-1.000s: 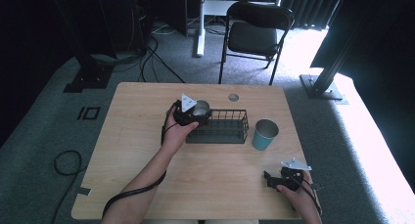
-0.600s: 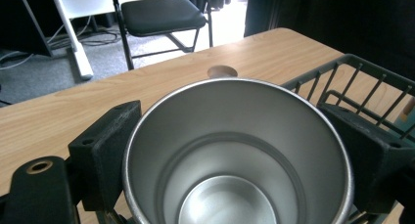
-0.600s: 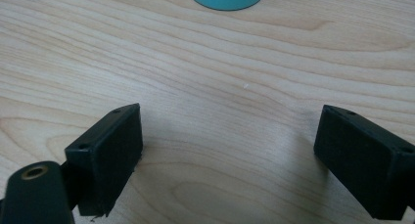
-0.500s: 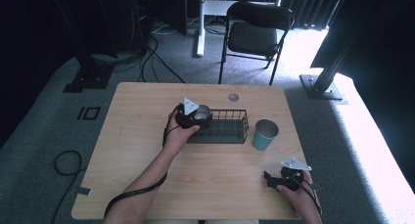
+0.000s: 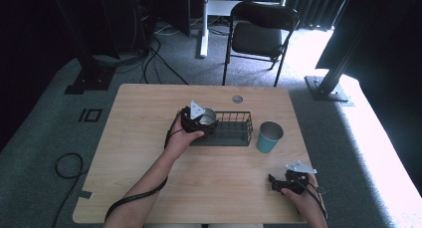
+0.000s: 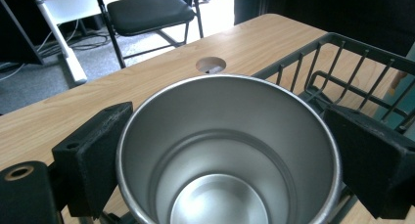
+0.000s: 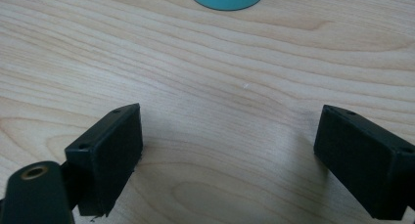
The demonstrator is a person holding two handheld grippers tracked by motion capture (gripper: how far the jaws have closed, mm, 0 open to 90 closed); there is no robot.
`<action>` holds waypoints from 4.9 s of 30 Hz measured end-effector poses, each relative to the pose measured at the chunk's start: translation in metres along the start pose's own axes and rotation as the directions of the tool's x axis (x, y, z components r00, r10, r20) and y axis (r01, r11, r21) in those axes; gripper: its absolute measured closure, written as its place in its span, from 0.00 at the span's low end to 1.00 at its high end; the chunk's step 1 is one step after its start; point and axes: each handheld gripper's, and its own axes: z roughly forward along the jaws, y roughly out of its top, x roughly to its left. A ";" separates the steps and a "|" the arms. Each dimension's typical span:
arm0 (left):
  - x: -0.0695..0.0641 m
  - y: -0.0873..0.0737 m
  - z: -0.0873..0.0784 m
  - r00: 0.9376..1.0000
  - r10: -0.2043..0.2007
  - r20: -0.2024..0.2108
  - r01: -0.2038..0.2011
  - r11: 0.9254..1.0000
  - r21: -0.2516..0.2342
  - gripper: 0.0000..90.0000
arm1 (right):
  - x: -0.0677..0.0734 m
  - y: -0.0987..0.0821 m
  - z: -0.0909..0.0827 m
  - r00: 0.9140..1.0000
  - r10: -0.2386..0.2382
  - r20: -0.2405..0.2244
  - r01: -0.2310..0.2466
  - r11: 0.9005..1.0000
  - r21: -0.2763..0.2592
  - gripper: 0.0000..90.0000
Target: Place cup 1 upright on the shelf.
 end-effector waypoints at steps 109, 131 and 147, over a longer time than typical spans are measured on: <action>0.033 -0.137 -0.148 0.998 -0.070 0.004 0.069 0.988 0.141 0.10 | 0.000 0.000 0.000 1.000 0.000 0.001 0.000 1.000 0.001 0.11; 0.051 -0.168 -0.162 0.986 -0.092 -0.139 0.127 0.957 0.262 0.10 | 0.000 0.000 0.000 1.000 0.000 0.000 0.000 1.000 0.000 0.11; 0.059 -0.173 -0.166 0.982 -0.117 -0.146 0.160 0.932 0.327 0.06 | 0.000 0.000 0.000 1.000 0.000 0.001 0.000 1.000 0.000 0.11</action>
